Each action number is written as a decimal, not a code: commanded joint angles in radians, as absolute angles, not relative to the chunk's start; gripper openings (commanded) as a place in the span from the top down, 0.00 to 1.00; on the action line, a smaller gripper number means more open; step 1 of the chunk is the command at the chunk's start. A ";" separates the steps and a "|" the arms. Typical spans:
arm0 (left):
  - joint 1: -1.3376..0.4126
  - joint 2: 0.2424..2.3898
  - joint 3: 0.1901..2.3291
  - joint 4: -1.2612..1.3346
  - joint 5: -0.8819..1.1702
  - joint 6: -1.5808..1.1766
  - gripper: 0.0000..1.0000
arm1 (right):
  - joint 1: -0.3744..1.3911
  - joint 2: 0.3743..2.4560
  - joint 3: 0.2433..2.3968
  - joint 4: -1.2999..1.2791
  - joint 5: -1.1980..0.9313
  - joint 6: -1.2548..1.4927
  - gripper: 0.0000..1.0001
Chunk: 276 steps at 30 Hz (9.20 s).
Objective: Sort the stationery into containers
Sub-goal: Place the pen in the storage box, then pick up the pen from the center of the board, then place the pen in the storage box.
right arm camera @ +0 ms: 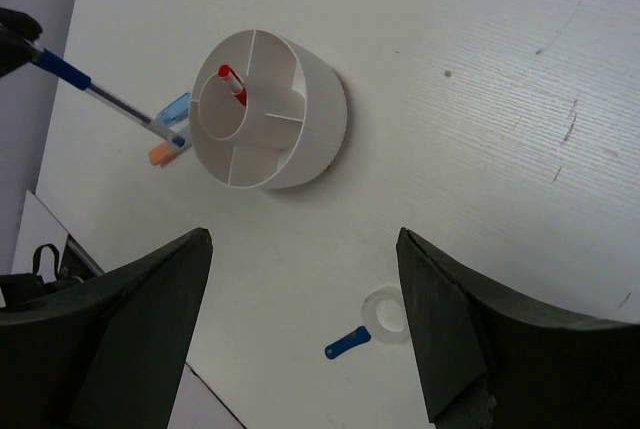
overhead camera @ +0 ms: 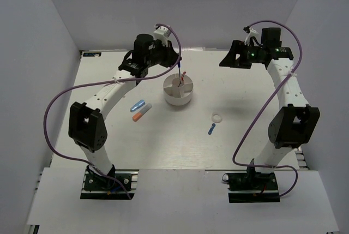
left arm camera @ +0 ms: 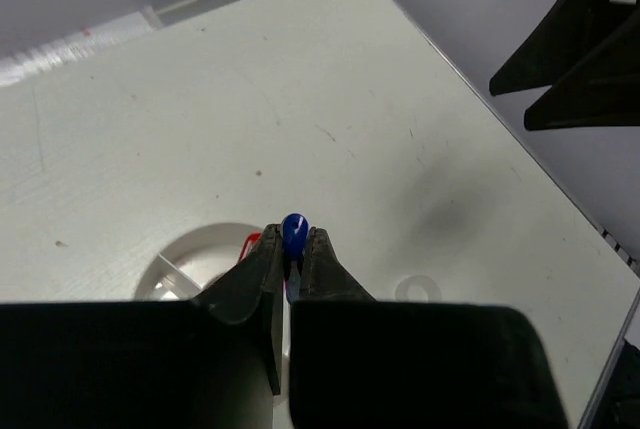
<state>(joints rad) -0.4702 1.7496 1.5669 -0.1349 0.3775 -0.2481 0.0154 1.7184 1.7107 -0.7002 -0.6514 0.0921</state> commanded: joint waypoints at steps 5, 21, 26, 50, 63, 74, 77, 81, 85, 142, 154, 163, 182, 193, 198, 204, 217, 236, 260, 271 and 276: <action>-0.453 1.775 1.605 -0.051 0.351 -0.161 1.00 | 0.012 1.677 1.692 -0.663 -0.696 0.071 0.20; -0.462 1.812 1.485 0.048 0.373 -0.100 0.85 | 0.011 1.654 1.625 -0.653 -0.707 0.031 0.29; -0.462 1.770 1.399 0.063 0.364 -0.103 0.57 | 0.014 1.651 1.614 -0.666 -0.701 0.009 0.30; -0.178 1.497 1.237 -0.862 0.468 0.329 0.56 | 0.100 1.460 1.439 -0.716 -0.626 -0.434 0.53; -0.187 1.709 1.104 -0.749 0.410 0.321 0.53 | 0.225 1.348 1.295 -0.637 -0.511 -0.571 0.42; -0.187 1.697 1.108 -0.695 0.348 0.366 0.47 | 0.268 1.358 1.295 -0.650 -0.499 -0.583 0.31; -0.187 1.658 1.108 -0.707 0.400 0.463 0.44 | 0.271 1.362 1.293 -0.652 -0.499 -0.583 0.30; -0.187 1.594 1.108 -0.730 0.436 0.578 0.43 | 0.275 1.368 1.289 -0.658 -0.497 -0.583 0.30; -0.178 1.585 1.106 -0.745 0.440 0.713 0.43 | 0.279 1.371 1.282 -0.658 -0.499 -0.578 0.30; -0.205 1.643 1.276 -0.999 0.953 0.494 1.00 | 0.640 1.189 0.834 0.132 -0.621 -1.130 0.32; -0.235 1.640 1.354 -1.084 0.962 0.339 1.00 | 0.842 1.362 0.925 0.168 -0.419 -1.318 0.44; -0.262 1.672 1.437 -1.164 0.954 0.345 1.00 | 0.871 1.431 0.986 0.089 -0.374 -1.345 0.46; -0.330 1.649 1.420 -1.171 0.959 0.354 0.87 | 0.873 1.520 1.034 0.143 -0.353 -1.276 1.00; -0.281 1.258 1.215 -0.547 0.977 0.023 0.16 | 0.844 1.361 0.901 0.163 -0.337 -1.053 1.00; -0.258 1.121 1.170 -0.336 0.882 -0.164 0.09 | 0.818 1.313 0.923 0.107 -0.339 -0.798 1.00; -0.238 1.153 1.148 -0.224 1.012 -0.238 0.20 | 0.764 1.290 0.976 0.035 -0.495 -0.424 1.00; -0.219 1.140 1.019 0.142 1.137 -0.417 0.27 | 0.701 1.304 1.094 0.175 -0.788 0.049 1.00; -0.219 1.193 0.945 0.531 1.173 -0.784 0.43 | 0.689 1.365 1.140 0.181 -0.851 0.115 1.00; -0.219 1.246 1.008 0.361 1.103 -0.727 1.00 | 0.670 1.413 1.219 0.118 -0.787 0.175 0.34; -0.163 1.357 1.265 0.011 0.691 -0.447 1.00 | 0.490 1.388 1.243 0.034 -0.658 0.212 0.16; -0.153 1.518 1.394 -0.170 0.416 -0.217 1.00 | 0.422 1.393 1.269 0.006 -0.660 0.219 0.16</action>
<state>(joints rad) -0.1593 1.4525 1.3304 -0.0116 0.6472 -0.4156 0.4461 1.4155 1.2144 0.0208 -0.6746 0.2039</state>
